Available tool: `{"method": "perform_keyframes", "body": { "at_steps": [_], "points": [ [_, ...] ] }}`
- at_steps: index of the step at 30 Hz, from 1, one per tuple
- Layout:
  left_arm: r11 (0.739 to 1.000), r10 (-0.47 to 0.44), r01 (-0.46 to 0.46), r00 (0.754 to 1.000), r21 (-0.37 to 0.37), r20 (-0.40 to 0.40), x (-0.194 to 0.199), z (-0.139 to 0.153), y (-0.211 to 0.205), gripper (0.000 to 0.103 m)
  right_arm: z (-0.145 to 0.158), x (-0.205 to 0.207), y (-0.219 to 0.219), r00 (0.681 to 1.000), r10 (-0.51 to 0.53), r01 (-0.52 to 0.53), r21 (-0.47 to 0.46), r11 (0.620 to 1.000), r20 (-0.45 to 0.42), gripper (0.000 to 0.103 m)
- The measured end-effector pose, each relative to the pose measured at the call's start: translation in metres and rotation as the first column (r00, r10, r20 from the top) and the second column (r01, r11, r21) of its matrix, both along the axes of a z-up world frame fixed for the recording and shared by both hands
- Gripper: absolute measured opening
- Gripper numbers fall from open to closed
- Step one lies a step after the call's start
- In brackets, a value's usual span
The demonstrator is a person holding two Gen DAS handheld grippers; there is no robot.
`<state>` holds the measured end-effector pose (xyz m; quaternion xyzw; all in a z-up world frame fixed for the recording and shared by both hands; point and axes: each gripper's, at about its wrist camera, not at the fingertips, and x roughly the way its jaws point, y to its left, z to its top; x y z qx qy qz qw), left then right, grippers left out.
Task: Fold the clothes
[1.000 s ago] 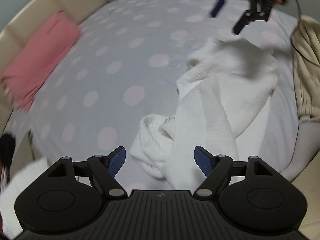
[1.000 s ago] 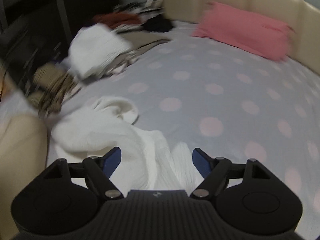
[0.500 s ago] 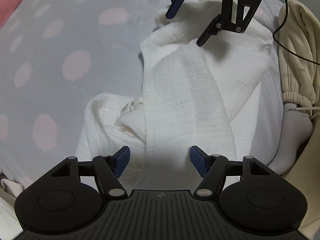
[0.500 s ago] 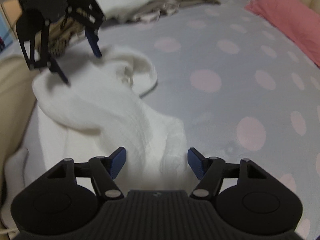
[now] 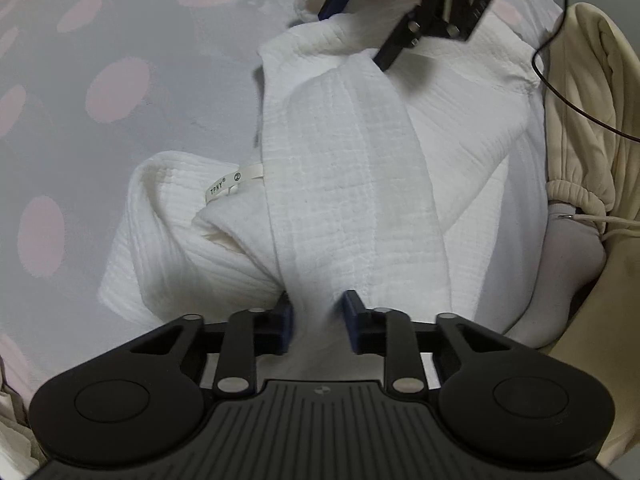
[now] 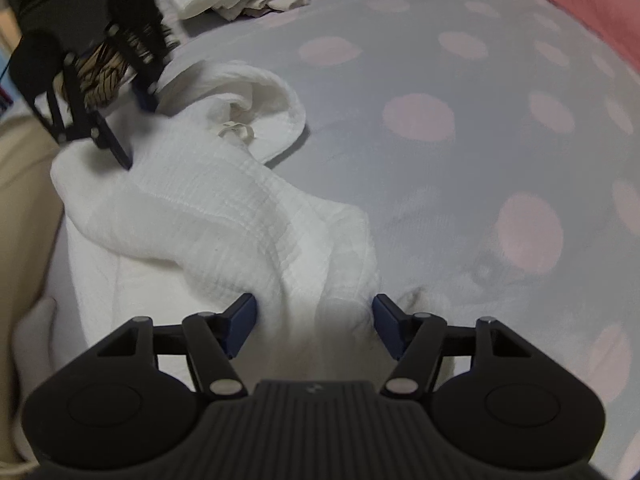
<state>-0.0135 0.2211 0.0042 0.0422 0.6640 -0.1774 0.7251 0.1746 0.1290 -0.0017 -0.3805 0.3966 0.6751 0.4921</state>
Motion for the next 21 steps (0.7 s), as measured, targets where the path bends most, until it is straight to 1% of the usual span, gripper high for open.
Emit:
{"method": "perform_keyframes", "body": {
  "at_steps": [1, 2, 5, 8, 9, 10, 11, 12, 13, 14, 15, 17, 19, 21],
  "points": [
    [1.000, -0.001, 0.001, 1.000, 0.000, 0.002, -0.001, 0.001, -0.001, 0.014, 0.000, 0.005, 0.001, 0.999, -0.017, 0.017, -0.012, 1.000, -0.027, 0.067],
    [1.000, 0.001, -0.001, 1.000, -0.002, 0.003, -0.002, 0.001, -0.001, 0.014, 0.000, 0.010, 0.002, 0.998, -0.034, 0.033, -0.024, 0.999, -0.054, 0.067],
    [1.000, 0.009, -0.009, 1.000, -0.004, 0.011, -0.005, 0.003, 0.001, 0.013, -0.002, 0.026, 0.002, 0.988, -0.101, 0.095, -0.053, 0.994, -0.117, 0.067],
    [1.000, 0.015, -0.015, 1.000, 0.003, 0.009, -0.005, 0.001, 0.001, 0.012, -0.004, 0.041, 0.003, 0.970, -0.169, 0.156, -0.086, 0.984, -0.177, 0.067],
    [1.000, 0.013, -0.014, 1.000, 0.009, 0.010, -0.005, 0.000, 0.000, 0.012, -0.006, 0.043, 0.004, 0.966, -0.186, 0.173, -0.087, 0.981, -0.177, 0.066],
    [1.000, 0.012, -0.012, 1.000, 0.015, 0.012, -0.005, -0.001, -0.001, 0.012, -0.008, 0.042, 0.004, 0.966, -0.196, 0.183, -0.088, 0.979, -0.167, 0.055],
    [1.000, 0.012, -0.013, 1.000, 0.024, 0.016, -0.005, -0.001, -0.002, 0.009, -0.011, 0.039, 0.005, 0.972, -0.192, 0.180, -0.091, 0.979, -0.137, 0.047],
    [0.999, 0.020, -0.021, 0.999, 0.040, 0.028, -0.005, -0.001, -0.004, 0.007, -0.015, 0.035, 0.006, 0.978, -0.183, 0.174, -0.095, 0.980, -0.101, 0.028],
    [0.998, 0.027, -0.030, 0.999, 0.056, 0.040, -0.006, -0.001, -0.006, 0.006, -0.018, 0.030, 0.005, 0.983, -0.167, 0.160, -0.091, 0.983, -0.076, 0.015],
    [0.997, 0.039, -0.043, 0.998, 0.072, 0.053, -0.006, 0.000, -0.007, 0.006, -0.020, 0.025, 0.003, 0.987, -0.150, 0.145, -0.085, 0.986, -0.054, 0.015],
    [0.994, 0.063, -0.069, 0.996, 0.086, 0.070, -0.007, 0.000, -0.009, 0.006, -0.021, 0.021, 0.001, 0.991, -0.132, 0.129, -0.079, 0.988, -0.032, 0.009],
    [0.989, 0.106, -0.116, 0.989, 0.096, 0.105, -0.011, 0.000, -0.012, 0.005, -0.016, 0.015, -0.007, 0.993, -0.118, 0.118, -0.028, 0.993, -0.024, 0.007],
    [0.980, 0.139, -0.157, 0.980, 0.120, 0.145, -0.017, 0.002, -0.014, 0.005, -0.009, 0.014, -0.014, 0.990, -0.140, 0.141, 0.022, 0.990, -0.034, 0.007],
    [0.968, 0.161, -0.196, 0.965, 0.160, 0.206, -0.023, 0.006, -0.017, 0.005, 0.000, 0.018, -0.021, 0.981, -0.191, 0.194, 0.063, 0.979, -0.043, 0.006]
  ]
}}
